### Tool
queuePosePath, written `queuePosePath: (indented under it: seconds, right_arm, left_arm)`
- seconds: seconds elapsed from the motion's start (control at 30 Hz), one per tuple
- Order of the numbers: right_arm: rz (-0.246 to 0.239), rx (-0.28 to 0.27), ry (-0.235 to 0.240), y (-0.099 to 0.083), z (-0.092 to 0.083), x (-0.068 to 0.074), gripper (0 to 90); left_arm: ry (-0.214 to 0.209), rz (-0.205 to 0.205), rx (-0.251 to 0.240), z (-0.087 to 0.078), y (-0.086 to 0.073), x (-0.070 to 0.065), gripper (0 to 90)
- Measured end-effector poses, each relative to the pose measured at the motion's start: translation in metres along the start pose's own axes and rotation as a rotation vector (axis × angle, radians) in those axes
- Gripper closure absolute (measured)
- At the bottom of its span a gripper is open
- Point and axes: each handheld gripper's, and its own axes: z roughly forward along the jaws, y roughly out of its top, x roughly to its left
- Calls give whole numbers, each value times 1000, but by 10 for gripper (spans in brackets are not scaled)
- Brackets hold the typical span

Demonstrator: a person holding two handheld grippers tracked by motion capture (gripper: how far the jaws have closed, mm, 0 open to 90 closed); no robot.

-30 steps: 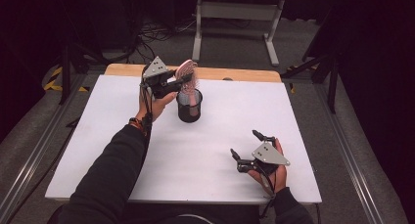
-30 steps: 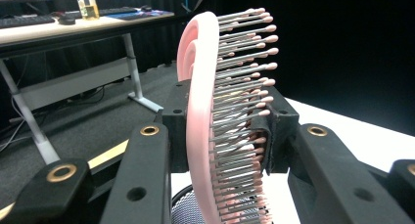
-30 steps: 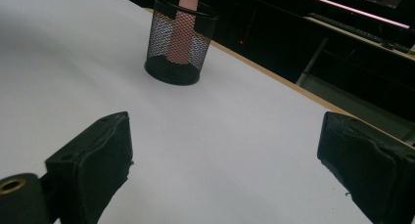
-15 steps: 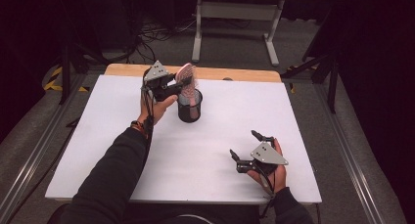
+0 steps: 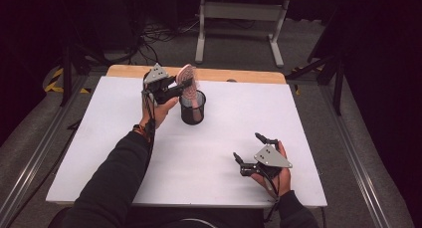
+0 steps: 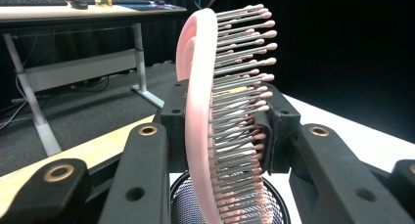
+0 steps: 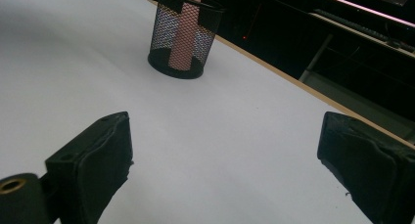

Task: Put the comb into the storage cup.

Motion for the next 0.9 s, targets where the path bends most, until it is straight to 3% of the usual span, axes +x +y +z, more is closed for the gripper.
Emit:
queuePosePath:
  seconds: [0.2, 0.4, 0.9]
  right_arm:
    - [-1, 1, 1, 0, 0, 0, 63]
    - [-5, 4, 6, 0, 1, 1, 64]
    - [-10, 9, -5, 0, 1, 1, 65]
  left_arm:
    - [10, -25, -12, -1, -3, 5, 626]
    - [37, -16, -3, -2, -4, 8, 613]
    - [62, -44, 7, -5, -9, 18, 608]
